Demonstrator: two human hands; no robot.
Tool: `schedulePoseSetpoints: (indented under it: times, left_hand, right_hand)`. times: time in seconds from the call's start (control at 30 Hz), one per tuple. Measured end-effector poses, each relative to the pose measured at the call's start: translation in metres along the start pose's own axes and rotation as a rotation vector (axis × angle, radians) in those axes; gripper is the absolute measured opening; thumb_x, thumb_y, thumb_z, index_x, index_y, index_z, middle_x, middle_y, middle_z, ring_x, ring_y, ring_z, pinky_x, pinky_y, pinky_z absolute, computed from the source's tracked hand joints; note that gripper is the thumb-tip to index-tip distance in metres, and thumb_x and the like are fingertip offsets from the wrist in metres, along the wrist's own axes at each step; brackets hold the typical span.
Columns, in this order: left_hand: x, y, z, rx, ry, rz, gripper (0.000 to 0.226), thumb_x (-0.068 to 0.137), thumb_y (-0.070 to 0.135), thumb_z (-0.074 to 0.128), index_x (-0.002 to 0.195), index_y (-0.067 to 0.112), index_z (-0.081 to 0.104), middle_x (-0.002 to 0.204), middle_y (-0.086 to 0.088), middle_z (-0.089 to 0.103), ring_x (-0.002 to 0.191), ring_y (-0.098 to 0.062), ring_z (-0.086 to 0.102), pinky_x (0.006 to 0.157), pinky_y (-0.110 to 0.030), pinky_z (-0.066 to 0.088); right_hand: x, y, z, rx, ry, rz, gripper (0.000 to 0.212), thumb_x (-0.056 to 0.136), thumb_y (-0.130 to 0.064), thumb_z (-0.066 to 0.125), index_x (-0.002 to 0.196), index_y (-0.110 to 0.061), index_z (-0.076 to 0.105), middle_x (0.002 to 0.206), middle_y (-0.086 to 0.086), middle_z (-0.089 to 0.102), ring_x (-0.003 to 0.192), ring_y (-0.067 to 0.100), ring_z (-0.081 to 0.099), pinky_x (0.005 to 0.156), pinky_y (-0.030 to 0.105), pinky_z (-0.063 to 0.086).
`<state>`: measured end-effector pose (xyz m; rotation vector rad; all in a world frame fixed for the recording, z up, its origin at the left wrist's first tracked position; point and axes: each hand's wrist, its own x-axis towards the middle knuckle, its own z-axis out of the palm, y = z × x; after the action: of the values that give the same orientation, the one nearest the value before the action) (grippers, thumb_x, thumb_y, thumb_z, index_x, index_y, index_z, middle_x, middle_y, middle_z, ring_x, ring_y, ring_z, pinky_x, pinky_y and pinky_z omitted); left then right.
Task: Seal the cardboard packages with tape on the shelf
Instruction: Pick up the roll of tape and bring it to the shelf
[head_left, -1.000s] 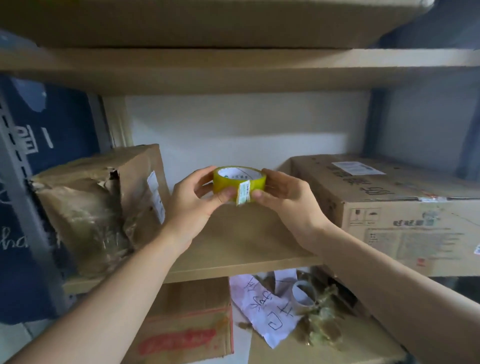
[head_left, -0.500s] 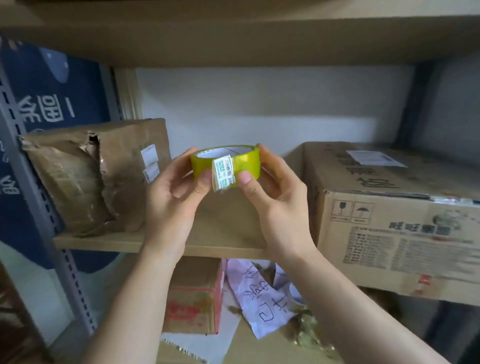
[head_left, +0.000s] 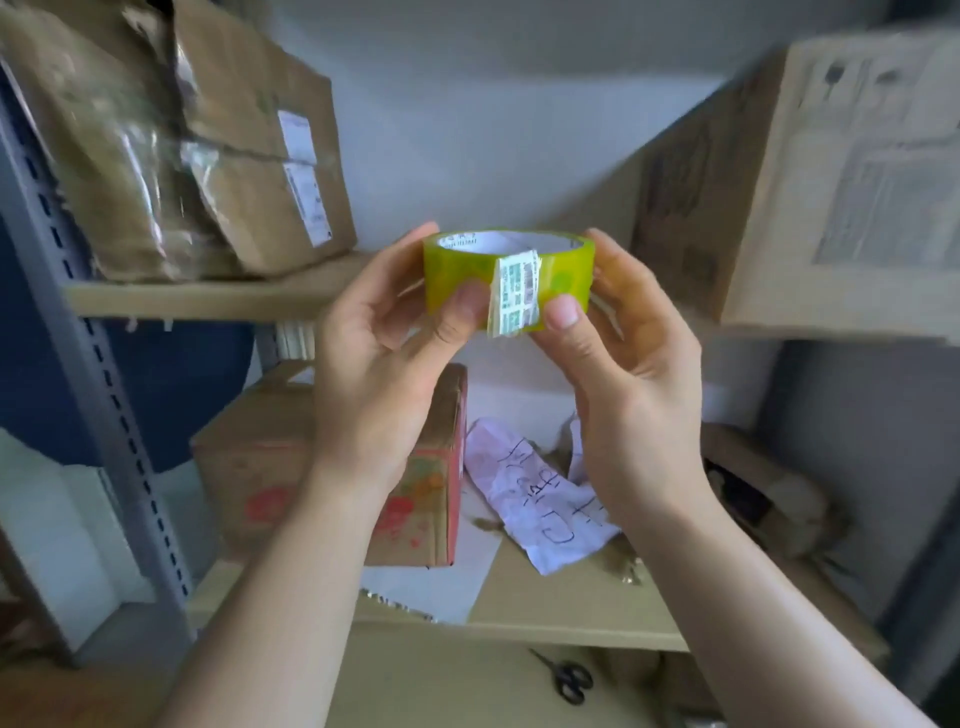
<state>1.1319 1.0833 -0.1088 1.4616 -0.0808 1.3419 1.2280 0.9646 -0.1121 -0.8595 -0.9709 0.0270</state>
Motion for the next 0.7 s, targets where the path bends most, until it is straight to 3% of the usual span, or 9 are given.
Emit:
schedulePoseSetpoints:
  times: [0.1,0.2,0.4,0.53,0.6,0.7]
  left_hand:
    - [-0.039,-0.046,-0.019,-0.017,-0.037,0.050,0.081,0.074,0.051,0.083,0.137,0.007,0.058,0.127,-0.005,0.071,0.122,-0.025,0.065,0.109,-0.059,0.046]
    - [-0.062,-0.074,-0.033,-0.021,-0.007,0.078,0.083,0.074,0.051,0.083,0.138,0.004,0.057,0.127,-0.009,0.070,0.122,-0.029,0.065,0.108,-0.062,0.046]
    - [-0.135,-0.153,-0.053,-0.016,-0.001,0.068,0.078,0.073,0.048,0.084,0.135,0.008,0.059,0.122,-0.002,0.073,0.117,-0.023,0.068,0.107,-0.055,0.050]
    - [-0.173,-0.175,-0.054,0.005,-0.037,0.024,0.070,0.080,0.029,0.076,0.139,-0.001,0.055,0.121,-0.002,0.073,0.114,-0.014,0.069,0.097,-0.028,0.052]
    - [-0.186,-0.174,-0.055,0.027,-0.055,0.014,0.064,0.080,0.022,0.073,0.138,0.000,0.056,0.120,-0.001,0.073,0.112,-0.011,0.069,0.093,-0.022,0.051]
    - [-0.200,-0.170,-0.055,0.049,-0.092,-0.014,0.064,0.075,0.026,0.076,0.134,0.009,0.058,0.118,0.001,0.074,0.112,-0.011,0.070,0.090,-0.026,0.054]
  right_hand:
    - [-0.039,0.048,-0.016,-0.043,-0.037,-0.040,0.055,0.093,-0.014,0.071,0.143,-0.002,0.051,0.133,0.014,0.067,0.125,0.021,0.065,0.107,0.046,0.051]
    - [-0.058,0.077,-0.029,-0.032,-0.041,-0.035,0.057,0.092,-0.017,0.072,0.144,-0.004,0.051,0.134,0.013,0.067,0.127,0.024,0.063,0.110,0.053,0.048]
    - [-0.128,0.152,-0.063,-0.086,-0.053,-0.030,0.055,0.093,-0.016,0.071,0.144,-0.007,0.051,0.134,0.010,0.067,0.126,0.022,0.064,0.109,0.053,0.049]
    - [-0.161,0.171,-0.083,-0.151,-0.060,0.010,0.062,0.092,-0.018,0.070,0.149,-0.007,0.046,0.139,0.011,0.064,0.128,0.022,0.062,0.111,0.052,0.048]
    - [-0.171,0.170,-0.092,-0.157,-0.075,0.015,0.065,0.091,-0.017,0.070,0.149,-0.005,0.045,0.137,0.009,0.066,0.127,0.019,0.064,0.110,0.046,0.049]
    - [-0.184,0.167,-0.103,-0.159,-0.117,0.030,0.068,0.088,-0.017,0.071,0.150,-0.004,0.045,0.134,0.007,0.068,0.126,0.019,0.064,0.104,0.037,0.053]
